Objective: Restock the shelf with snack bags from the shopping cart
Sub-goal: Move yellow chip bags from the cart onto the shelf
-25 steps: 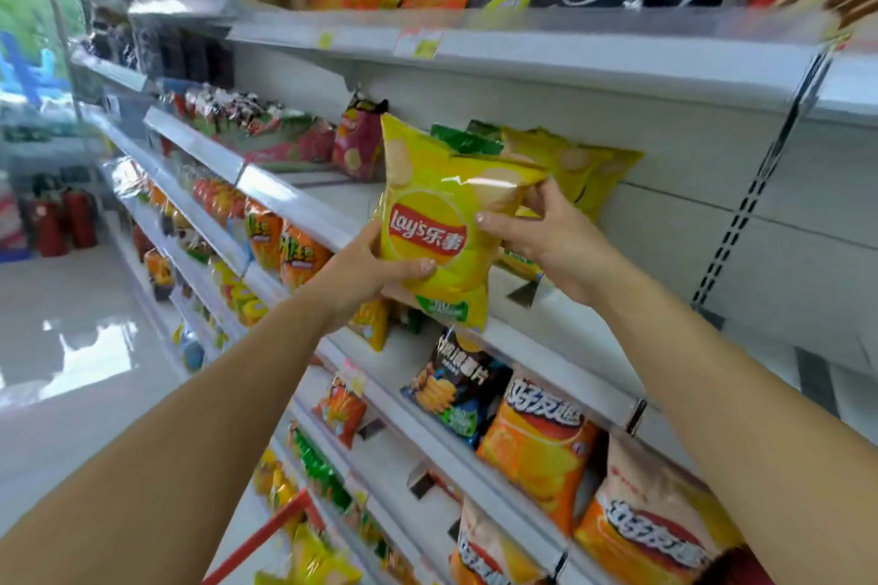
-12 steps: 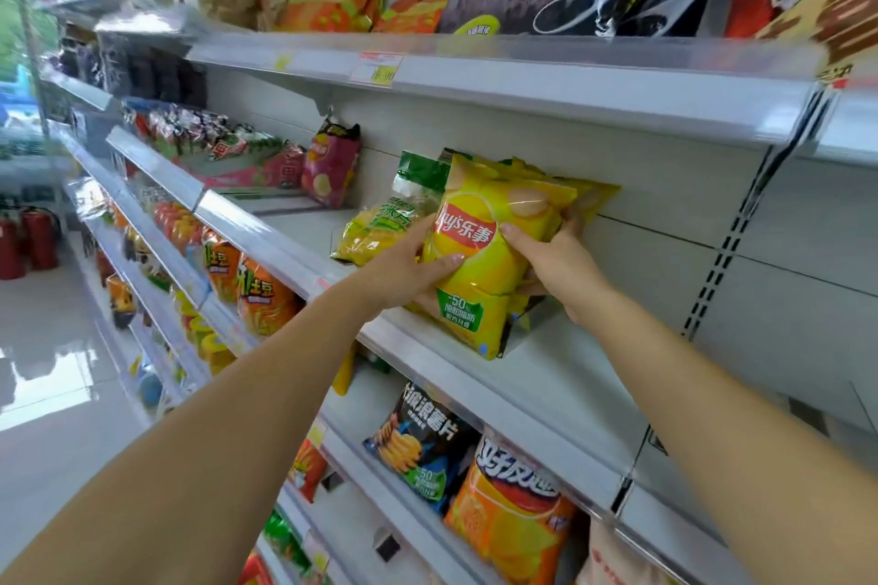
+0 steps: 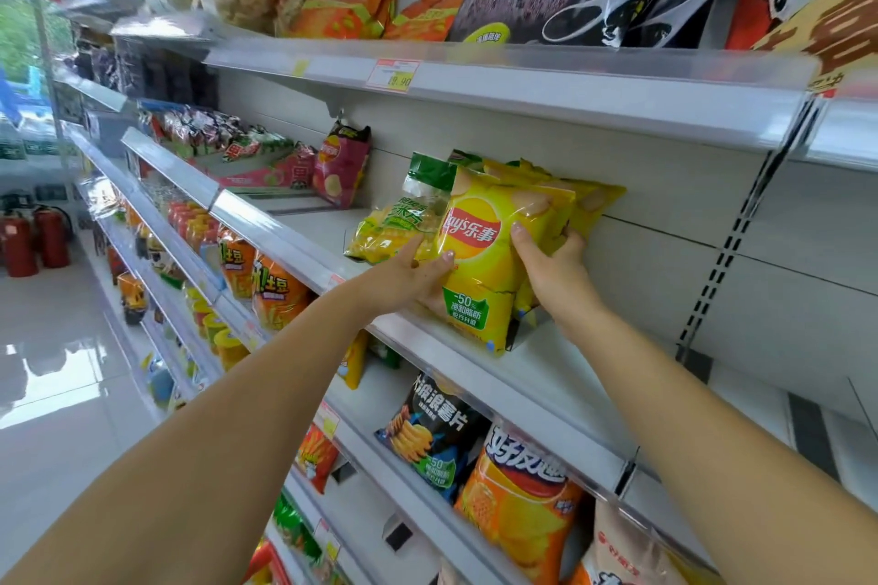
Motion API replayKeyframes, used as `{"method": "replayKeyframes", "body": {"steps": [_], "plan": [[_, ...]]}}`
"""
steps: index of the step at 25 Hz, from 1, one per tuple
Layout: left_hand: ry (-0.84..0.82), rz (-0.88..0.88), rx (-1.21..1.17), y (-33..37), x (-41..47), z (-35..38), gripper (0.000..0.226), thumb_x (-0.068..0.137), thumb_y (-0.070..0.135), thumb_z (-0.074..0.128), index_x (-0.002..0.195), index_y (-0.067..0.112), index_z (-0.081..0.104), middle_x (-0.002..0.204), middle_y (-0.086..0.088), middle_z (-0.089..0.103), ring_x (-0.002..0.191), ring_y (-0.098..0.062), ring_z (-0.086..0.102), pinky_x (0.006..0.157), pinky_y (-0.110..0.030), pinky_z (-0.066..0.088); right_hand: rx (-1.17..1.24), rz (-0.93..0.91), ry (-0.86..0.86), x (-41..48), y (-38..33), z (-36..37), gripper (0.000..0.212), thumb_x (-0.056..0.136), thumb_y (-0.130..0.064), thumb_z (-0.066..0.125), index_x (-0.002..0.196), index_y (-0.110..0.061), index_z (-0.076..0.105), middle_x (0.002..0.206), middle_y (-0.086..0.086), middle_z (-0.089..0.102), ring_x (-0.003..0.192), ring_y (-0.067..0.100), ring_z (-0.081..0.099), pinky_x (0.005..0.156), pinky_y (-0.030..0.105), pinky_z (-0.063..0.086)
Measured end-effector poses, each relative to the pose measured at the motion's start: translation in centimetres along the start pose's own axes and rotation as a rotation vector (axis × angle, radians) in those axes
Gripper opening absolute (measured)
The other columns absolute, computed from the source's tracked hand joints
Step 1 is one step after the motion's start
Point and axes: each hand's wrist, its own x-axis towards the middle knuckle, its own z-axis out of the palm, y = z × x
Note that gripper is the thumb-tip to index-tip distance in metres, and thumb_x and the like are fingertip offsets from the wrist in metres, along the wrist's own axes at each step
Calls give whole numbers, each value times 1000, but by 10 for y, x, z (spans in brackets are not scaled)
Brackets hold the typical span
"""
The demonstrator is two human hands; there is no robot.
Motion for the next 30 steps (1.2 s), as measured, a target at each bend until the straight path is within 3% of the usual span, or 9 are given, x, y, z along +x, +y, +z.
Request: {"method": "replayKeyframes", "body": {"steps": [3,6,10,13,17,20,22,25,30], "plan": [[80,20,-27,-13,-21,-11,75,94,60,42,156,33,9,160,-2,26,146,-22,26,112,-41,27,63,-306,231,-40,3,3,49,94,-44,51,135,-21,39,114,3,57,98,14,59,85,34,50],[170,16,-119,-49,-74,-23,62,96,50,49,152,31,28,152,4,38,136,-14,39,107,-32,36,181,-534,221,-99,17,38,14,97,-18,47,109,-24,51,89,-5,52,70,5,50,66,19,44],[95,-191,-63,-148,-172,-44,46,97,48,50,140,35,48,138,13,51,122,-6,51,98,-25,41,130,-434,-183,-174,63,129,10,95,-27,47,103,-32,51,83,-3,55,70,23,57,62,34,50],[72,-425,-69,-231,-259,-55,39,94,49,54,132,39,54,131,13,58,116,-8,58,94,-25,47,58,-315,-459,-237,108,197,10,95,-26,48,104,-26,53,79,-2,57,70,16,59,63,31,51],[217,-703,-143,-313,-372,-52,36,96,34,59,131,28,59,126,4,64,110,-11,62,78,-16,48,-83,-143,-791,-334,176,277,10,93,-23,52,103,-23,56,84,-2,59,71,12,57,68,30,49],[290,-855,-188,-352,-443,-43,34,97,28,58,131,24,58,123,2,64,104,-8,59,72,-11,47,-248,-40,-1024,-401,219,317,19,94,-23,56,112,-17,60,93,0,62,75,11,57,70,26,47],[349,-926,-215,-372,-483,-33,34,96,28,59,130,27,59,123,2,64,106,-9,60,79,-18,49,-337,108,-1195,-437,242,333,32,94,-25,59,124,-13,57,112,5,62,88,12,57,72,16,43],[426,-1018,-287,-397,-531,-13,31,96,28,60,126,27,61,124,1,65,110,-12,62,92,-30,50,-428,326,-1398,-482,267,349,62,87,-48,64,137,-16,45,132,1,51,117,19,53,94,31,45],[476,-1117,-394,-422,-569,16,26,100,27,54,124,29,60,129,-2,61,115,-16,57,95,-31,48,-637,396,-1490,-549,268,376,110,58,-86,60,136,-12,35,131,8,43,120,26,47,95,42,45]]}}
